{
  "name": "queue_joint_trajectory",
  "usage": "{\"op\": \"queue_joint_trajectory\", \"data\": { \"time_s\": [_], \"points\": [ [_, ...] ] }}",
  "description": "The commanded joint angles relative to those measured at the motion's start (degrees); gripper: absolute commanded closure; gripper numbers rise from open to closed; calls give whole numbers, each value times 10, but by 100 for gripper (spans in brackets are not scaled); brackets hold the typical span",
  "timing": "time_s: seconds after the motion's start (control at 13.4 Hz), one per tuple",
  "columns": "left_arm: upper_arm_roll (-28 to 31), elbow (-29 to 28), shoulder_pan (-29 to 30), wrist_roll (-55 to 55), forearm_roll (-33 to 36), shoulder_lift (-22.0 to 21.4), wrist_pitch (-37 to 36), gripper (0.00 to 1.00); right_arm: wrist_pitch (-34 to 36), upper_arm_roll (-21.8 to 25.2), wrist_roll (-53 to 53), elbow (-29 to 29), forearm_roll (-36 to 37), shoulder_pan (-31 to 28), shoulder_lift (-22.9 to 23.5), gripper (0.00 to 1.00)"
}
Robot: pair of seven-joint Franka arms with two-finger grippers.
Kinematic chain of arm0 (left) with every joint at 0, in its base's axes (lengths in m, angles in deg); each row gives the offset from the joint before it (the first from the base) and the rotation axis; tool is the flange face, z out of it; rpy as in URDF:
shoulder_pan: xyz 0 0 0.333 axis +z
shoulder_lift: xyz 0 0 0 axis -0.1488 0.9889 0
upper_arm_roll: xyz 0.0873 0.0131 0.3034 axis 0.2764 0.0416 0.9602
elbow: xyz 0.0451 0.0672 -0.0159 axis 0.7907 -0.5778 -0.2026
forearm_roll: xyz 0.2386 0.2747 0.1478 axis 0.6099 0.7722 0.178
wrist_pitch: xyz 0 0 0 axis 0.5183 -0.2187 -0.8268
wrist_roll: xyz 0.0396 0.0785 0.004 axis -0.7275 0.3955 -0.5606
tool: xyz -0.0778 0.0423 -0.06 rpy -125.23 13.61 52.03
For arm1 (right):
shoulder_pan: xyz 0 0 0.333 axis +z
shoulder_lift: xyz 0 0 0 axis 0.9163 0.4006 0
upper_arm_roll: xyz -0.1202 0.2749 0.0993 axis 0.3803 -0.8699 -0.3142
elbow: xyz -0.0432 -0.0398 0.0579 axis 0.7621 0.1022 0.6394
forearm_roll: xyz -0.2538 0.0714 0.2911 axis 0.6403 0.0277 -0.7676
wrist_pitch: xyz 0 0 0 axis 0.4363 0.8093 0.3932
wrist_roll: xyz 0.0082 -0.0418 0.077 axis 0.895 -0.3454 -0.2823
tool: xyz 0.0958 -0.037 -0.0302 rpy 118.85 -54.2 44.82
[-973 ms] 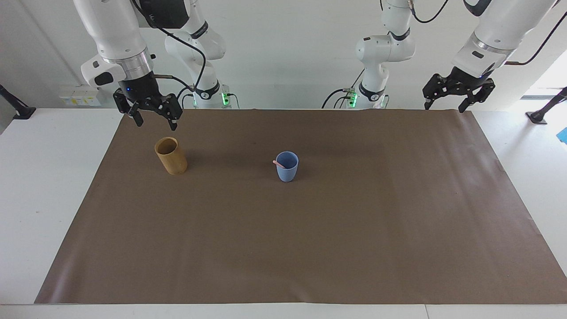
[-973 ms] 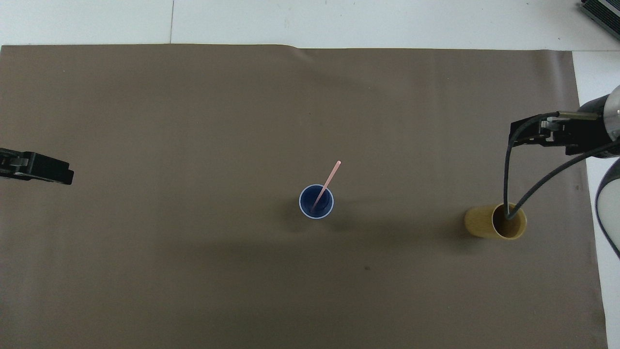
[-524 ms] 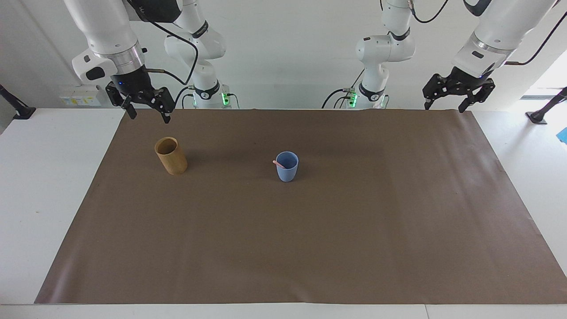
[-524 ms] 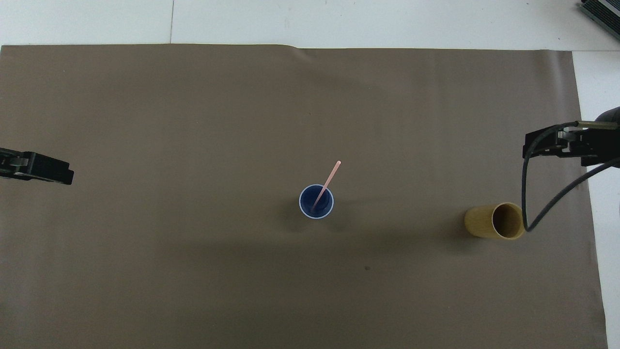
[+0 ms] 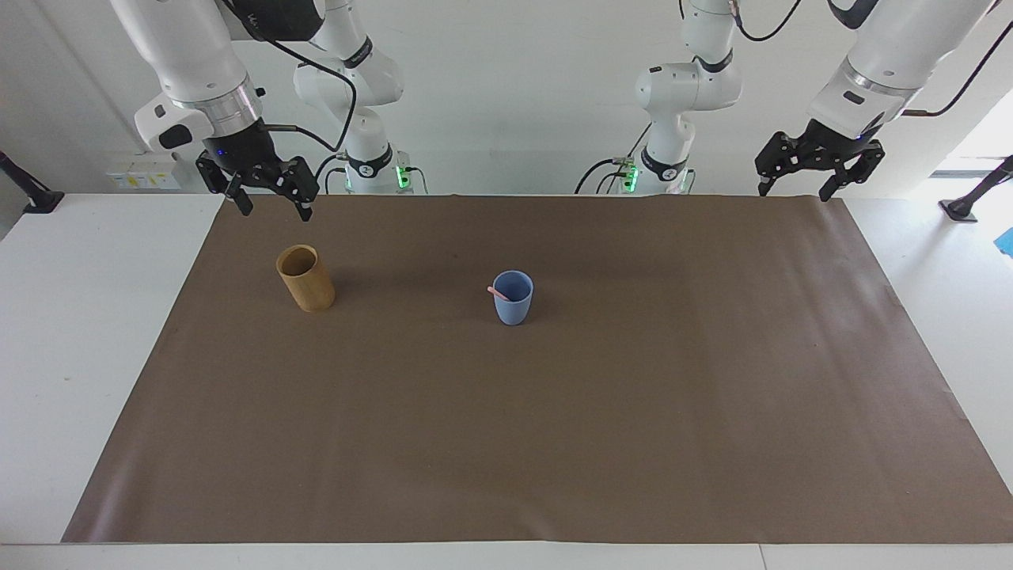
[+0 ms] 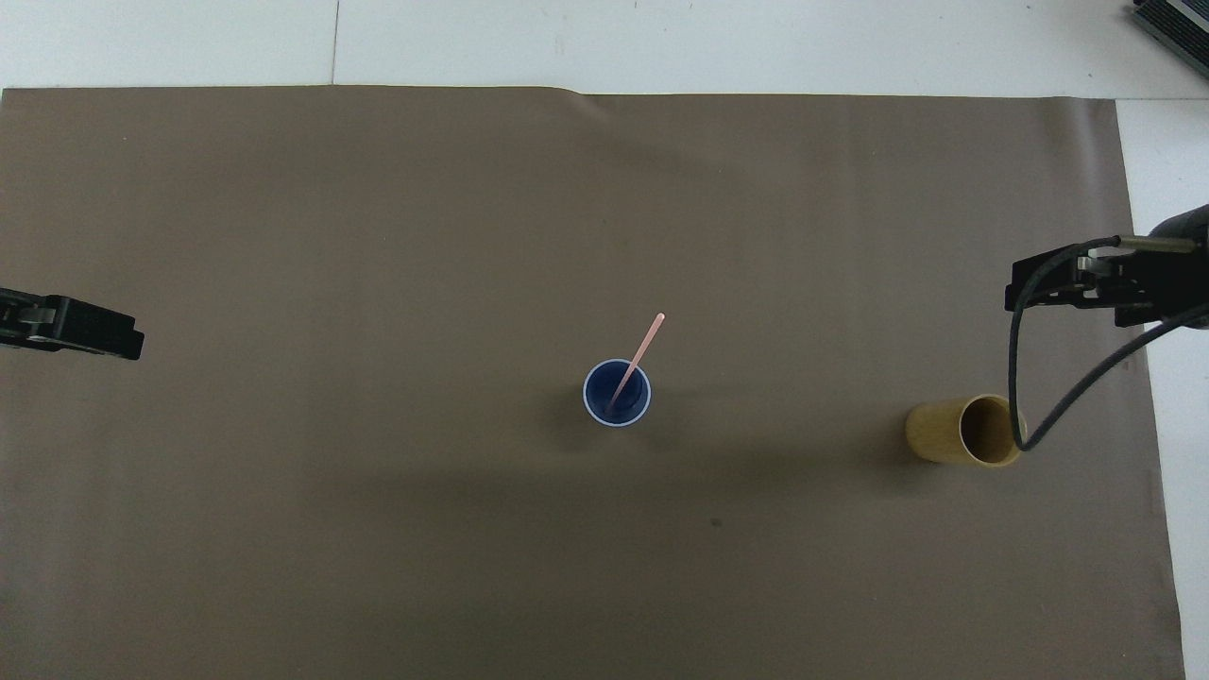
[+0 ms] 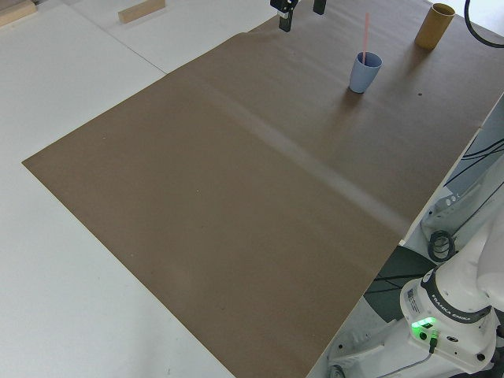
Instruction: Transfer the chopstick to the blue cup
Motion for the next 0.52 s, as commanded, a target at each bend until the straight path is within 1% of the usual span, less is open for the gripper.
{"op": "queue_joint_trajectory", "data": {
  "time_s": [0.0,0.45],
  "points": [
    [-4,-11,10,3,-7,-13,-3,0,1,2,-17,6,-10,0,-4,0],
    [-4,-11,10,3,-7,-13,-3,0,-3,1,-11,6,-1,5,-4,0]
  ]
}}
